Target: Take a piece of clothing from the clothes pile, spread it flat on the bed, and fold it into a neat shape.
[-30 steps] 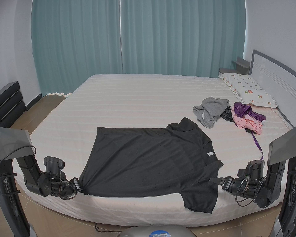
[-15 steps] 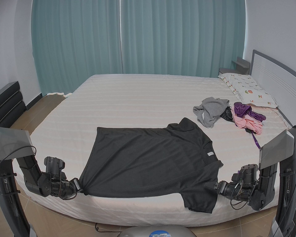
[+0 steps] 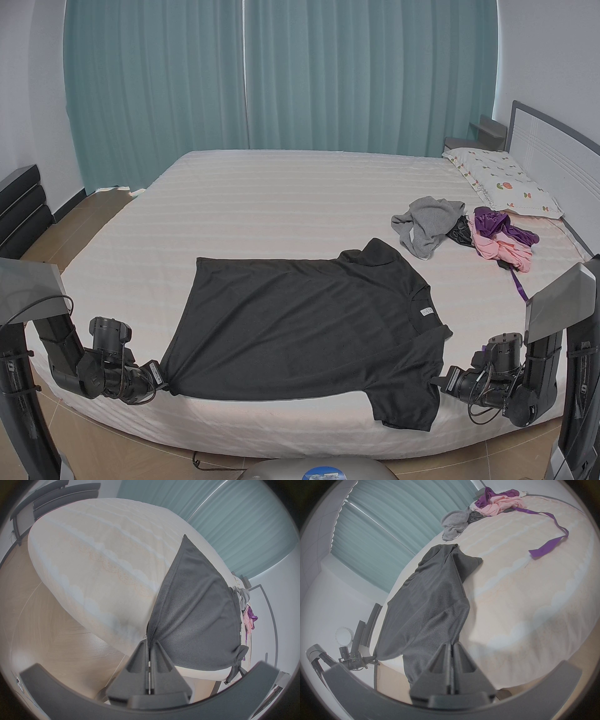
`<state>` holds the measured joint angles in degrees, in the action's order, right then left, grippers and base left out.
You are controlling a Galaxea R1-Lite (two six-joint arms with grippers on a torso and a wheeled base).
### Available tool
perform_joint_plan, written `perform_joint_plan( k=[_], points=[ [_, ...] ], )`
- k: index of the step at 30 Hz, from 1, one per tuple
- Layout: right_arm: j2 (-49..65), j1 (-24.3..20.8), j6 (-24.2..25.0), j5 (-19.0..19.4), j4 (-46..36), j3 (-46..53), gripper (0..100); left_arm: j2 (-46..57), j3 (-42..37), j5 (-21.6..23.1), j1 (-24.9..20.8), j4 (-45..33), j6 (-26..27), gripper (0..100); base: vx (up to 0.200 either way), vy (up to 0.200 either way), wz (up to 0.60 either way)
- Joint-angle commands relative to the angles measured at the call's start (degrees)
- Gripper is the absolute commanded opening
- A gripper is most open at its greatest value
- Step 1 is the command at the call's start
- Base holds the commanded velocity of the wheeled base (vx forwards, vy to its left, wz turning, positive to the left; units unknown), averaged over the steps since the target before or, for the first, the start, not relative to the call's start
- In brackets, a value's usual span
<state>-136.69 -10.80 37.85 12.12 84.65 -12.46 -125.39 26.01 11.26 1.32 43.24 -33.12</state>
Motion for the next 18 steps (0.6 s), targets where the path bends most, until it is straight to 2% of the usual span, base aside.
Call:
perform_joint_plan(
  k=[1,8,13,18],
  points=[
    [2.0,0.2,-0.4,-0.3,0.0,2.4,0,0.1,0.0,0.1,0.1,0.0,0.0,0,0.0,0.0,0.0],
    [5.7,3.1,-2.3,0.5,0.1,7.4,0,0.1,0.0,0.0,0.1,0.0,0.0,0,0.0,0.0,0.0],
    [7.1,4.9,-4.9,3.2,0.3,10.6,0,1.6,-1.1,-0.5,0.0,0.0,0.2,0,0.0,0.0,0.0],
    [7.0,5.7,-6.1,4.1,1.7,12.5,0,3.3,-2.4,-0.8,-0.6,0.0,0.4,0,0.0,0.0,0.0]
  ],
)
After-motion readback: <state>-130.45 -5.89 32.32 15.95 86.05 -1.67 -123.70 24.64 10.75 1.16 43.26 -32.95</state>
